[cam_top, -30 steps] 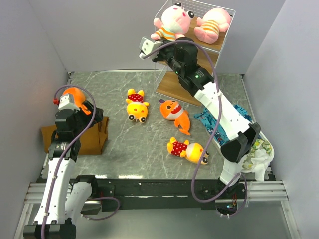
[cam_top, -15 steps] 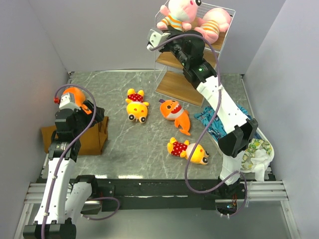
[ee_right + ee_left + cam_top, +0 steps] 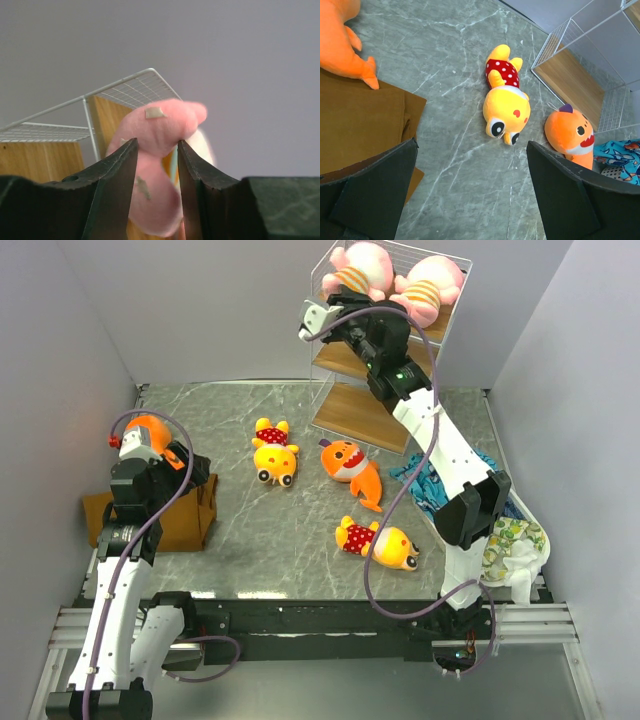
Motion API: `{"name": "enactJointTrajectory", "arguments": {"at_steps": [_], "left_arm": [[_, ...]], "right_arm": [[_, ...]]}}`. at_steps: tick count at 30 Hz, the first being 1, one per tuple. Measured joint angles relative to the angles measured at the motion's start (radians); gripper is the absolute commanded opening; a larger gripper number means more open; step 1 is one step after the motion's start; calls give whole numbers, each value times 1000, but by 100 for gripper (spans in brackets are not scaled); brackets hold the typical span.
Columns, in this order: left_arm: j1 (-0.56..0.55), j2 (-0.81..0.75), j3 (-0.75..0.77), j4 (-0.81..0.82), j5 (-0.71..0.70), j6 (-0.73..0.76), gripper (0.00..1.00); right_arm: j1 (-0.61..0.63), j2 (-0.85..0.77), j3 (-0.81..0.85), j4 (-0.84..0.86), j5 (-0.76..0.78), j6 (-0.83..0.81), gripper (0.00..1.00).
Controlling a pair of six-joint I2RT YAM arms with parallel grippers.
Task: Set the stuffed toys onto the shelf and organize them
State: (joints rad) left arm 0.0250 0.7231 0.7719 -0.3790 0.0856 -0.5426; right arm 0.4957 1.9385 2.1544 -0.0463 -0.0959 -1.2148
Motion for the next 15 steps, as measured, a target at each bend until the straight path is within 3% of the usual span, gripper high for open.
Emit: {"name": "enactJointTrajectory", "arguments": {"at_steps": [4,9,14,15], "left_arm": [[0,0,0,0,2,0,97],[-1,0,-6,0,4,0,96],[-1,0,-9,0,4,0,97],[-1,0,-9,0,4,0,97]], "right_arm": [[-6,0,0,32,-2,1,52],[-10,3,0,59,0,1,54],[-13,23,8,68,-2,0,47],[-13,27,9,68,-4,-2,39]]}}
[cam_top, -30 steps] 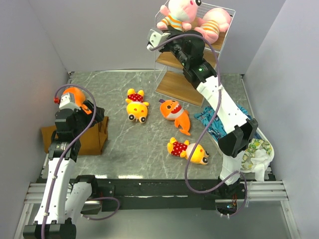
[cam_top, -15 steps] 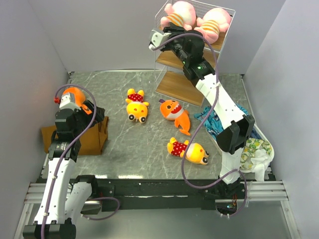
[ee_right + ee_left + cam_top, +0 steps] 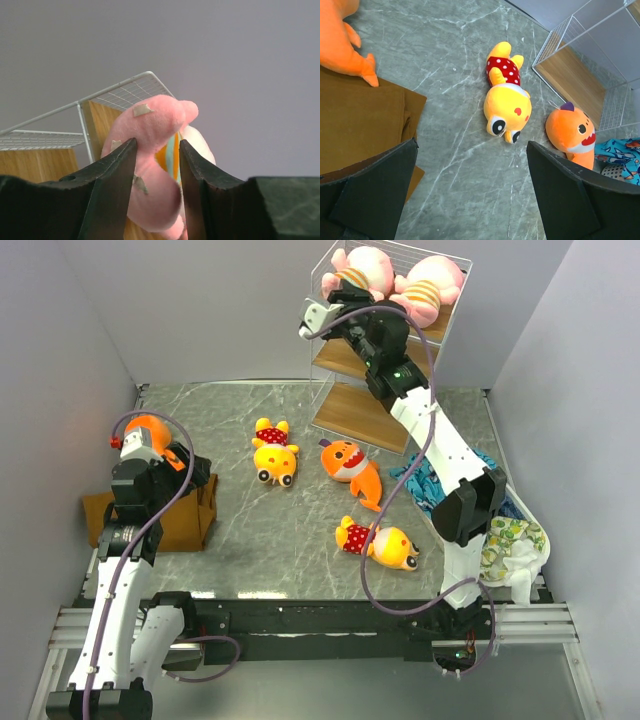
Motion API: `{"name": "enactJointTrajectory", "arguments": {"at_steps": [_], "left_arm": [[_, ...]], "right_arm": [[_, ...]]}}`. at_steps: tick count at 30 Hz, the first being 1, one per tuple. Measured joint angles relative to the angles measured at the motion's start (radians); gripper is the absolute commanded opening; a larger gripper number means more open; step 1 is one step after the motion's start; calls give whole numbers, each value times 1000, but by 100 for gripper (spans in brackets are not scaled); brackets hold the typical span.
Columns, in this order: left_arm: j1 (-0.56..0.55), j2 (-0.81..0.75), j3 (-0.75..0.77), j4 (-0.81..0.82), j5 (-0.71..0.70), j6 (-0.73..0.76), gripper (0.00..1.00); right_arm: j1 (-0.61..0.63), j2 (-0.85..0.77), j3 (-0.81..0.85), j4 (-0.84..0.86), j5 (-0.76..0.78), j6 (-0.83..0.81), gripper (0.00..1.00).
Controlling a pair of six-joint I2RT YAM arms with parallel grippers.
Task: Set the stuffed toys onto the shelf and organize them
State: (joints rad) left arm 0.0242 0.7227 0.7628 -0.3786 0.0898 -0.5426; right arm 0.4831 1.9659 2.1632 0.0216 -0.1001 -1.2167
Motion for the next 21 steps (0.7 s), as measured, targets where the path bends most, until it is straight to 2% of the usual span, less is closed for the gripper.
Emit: {"name": "enactJointTrajectory", "arguments": {"at_steps": [3,21], "left_arm": [[0,0,0,0,0,0,97],[-2,3,0,0,1,0,97]], "right_arm": [[-3,14,5,-5,-16,-10,25],[-90,37,70,-94,-235,-109,16]]}}
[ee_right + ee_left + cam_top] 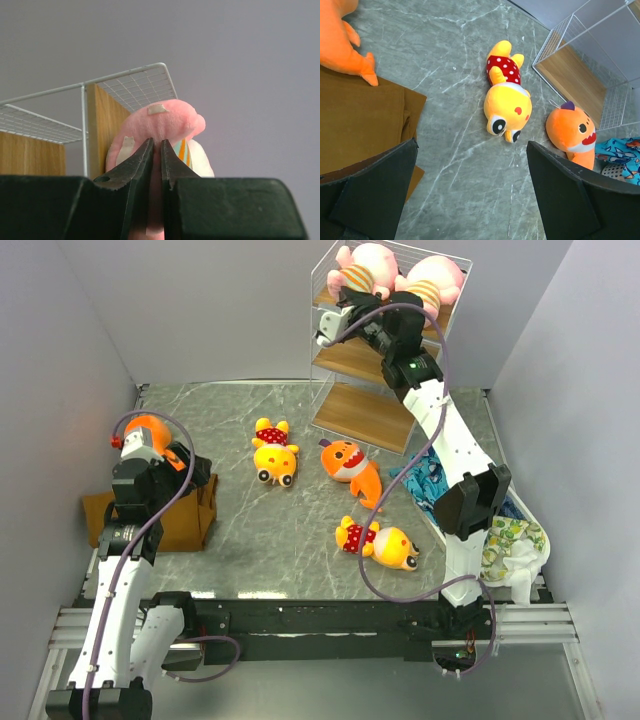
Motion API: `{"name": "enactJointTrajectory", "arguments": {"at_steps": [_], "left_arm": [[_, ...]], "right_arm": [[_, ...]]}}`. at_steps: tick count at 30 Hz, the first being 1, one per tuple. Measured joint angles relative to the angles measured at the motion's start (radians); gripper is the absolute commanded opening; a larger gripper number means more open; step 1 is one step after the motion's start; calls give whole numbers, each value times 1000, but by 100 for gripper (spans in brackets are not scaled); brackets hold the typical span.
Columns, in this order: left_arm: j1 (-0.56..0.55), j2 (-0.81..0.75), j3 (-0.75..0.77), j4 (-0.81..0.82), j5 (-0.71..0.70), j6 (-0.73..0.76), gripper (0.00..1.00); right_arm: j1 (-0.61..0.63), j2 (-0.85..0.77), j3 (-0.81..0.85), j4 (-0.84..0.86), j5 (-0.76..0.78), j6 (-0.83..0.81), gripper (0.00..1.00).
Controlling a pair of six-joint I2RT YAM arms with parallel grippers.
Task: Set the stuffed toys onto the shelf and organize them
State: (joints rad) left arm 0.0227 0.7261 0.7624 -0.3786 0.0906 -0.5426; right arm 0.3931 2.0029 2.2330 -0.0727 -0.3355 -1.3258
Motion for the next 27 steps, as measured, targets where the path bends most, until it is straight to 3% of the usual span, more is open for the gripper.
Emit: {"name": "enactJointTrajectory", "arguments": {"at_steps": [6,8,14,27], "left_arm": [[0,6,0,0,0,0,97],[0,6,0,0,0,0,97],[0,6,0,0,0,0,96],[0,2,0,0,0,0,97]], "right_arm": [[-2,1,8,-39,-54,-35,17],[-3,1,8,-40,-59,-40,27],[-7,1,8,-24,-59,-27,46],[-5,-19,-5,-24,-74,42,71]]}}
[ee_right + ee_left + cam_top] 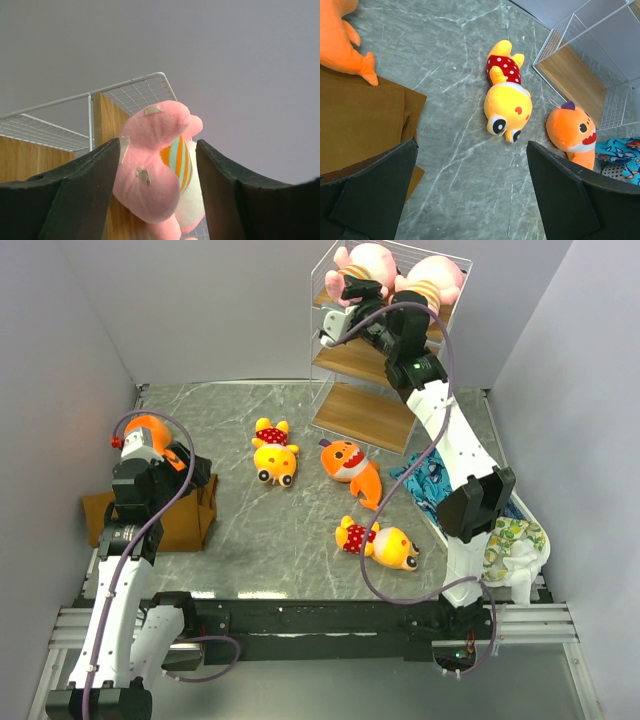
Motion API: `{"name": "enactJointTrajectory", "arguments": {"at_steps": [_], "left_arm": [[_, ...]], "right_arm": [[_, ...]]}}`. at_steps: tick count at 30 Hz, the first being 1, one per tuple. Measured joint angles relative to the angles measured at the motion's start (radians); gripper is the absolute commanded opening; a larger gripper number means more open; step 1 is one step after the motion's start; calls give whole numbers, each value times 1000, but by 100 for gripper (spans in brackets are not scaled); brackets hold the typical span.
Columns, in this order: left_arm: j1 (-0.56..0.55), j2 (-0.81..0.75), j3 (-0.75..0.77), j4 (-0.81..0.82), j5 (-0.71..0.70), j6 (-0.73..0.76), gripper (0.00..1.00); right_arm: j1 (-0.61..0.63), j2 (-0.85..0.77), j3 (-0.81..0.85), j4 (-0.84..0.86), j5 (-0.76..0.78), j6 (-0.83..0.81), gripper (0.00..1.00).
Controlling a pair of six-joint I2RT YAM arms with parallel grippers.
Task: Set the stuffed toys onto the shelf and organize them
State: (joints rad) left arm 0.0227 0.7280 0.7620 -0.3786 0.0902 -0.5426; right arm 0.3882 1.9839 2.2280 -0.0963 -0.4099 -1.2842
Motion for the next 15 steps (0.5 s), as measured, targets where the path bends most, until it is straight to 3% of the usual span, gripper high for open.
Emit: {"name": "enactJointTrajectory", "arguments": {"at_steps": [9,15], "left_arm": [[-1,-7,-1,-1,-5,0,97],[-1,-6,-1,-1,-11,0,96]], "right_arm": [[40,-166,-276,134,2,121,80],[154,-354,-562,299,47,285,85]]}}
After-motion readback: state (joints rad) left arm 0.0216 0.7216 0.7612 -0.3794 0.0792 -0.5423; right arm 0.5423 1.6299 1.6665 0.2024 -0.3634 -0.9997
